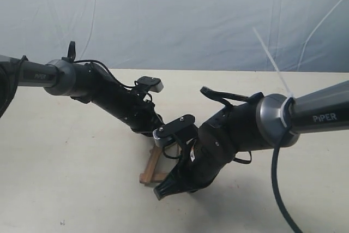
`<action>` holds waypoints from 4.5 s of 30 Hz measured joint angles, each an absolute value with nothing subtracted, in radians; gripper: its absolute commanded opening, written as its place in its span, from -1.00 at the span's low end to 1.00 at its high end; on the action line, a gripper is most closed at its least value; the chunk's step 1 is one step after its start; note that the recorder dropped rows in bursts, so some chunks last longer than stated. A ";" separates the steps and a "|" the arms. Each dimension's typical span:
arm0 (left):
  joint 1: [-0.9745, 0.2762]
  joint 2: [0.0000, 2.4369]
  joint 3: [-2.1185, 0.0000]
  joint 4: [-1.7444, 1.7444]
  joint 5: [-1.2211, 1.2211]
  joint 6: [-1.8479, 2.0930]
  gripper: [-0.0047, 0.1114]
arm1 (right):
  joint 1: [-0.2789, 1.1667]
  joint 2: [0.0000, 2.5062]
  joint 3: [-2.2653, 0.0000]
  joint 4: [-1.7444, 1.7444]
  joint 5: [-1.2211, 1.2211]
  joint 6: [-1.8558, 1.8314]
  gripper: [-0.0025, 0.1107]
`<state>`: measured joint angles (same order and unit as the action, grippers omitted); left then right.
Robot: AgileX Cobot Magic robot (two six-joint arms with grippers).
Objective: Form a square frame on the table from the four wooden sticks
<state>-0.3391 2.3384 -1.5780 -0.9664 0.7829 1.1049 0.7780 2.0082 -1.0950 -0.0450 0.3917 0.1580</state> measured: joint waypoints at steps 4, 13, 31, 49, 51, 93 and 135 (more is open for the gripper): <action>-0.339 2.338 -1.578 -0.964 0.797 1.105 -0.92 | 0.778 2.028 -1.109 -0.057 0.361 0.158 -0.96; -0.339 2.338 -1.578 -0.950 0.805 1.105 -0.92 | 0.709 2.056 -1.147 -0.081 0.322 0.158 -0.96; -0.162 2.142 -1.509 -0.953 0.669 0.950 -0.92 | 0.555 1.877 -1.156 -0.097 0.470 0.146 -0.97; -0.251 1.431 -0.760 -1.363 -0.049 1.156 -0.92 | 0.198 1.241 -0.427 0.083 -0.284 0.136 -0.97; -0.295 1.290 -0.666 -1.363 -0.072 1.145 -0.92 | 0.198 1.109 -0.271 0.123 -0.417 0.136 -0.97; -0.398 0.096 -0.027 -1.392 -0.133 0.993 -0.92 | 0.020 0.005 0.001 0.013 0.413 -0.226 -0.97; 0.003 0.007 -0.002 0.060 0.296 -0.197 -0.92 | 0.020 0.003 0.001 -0.035 0.310 -0.018 -0.97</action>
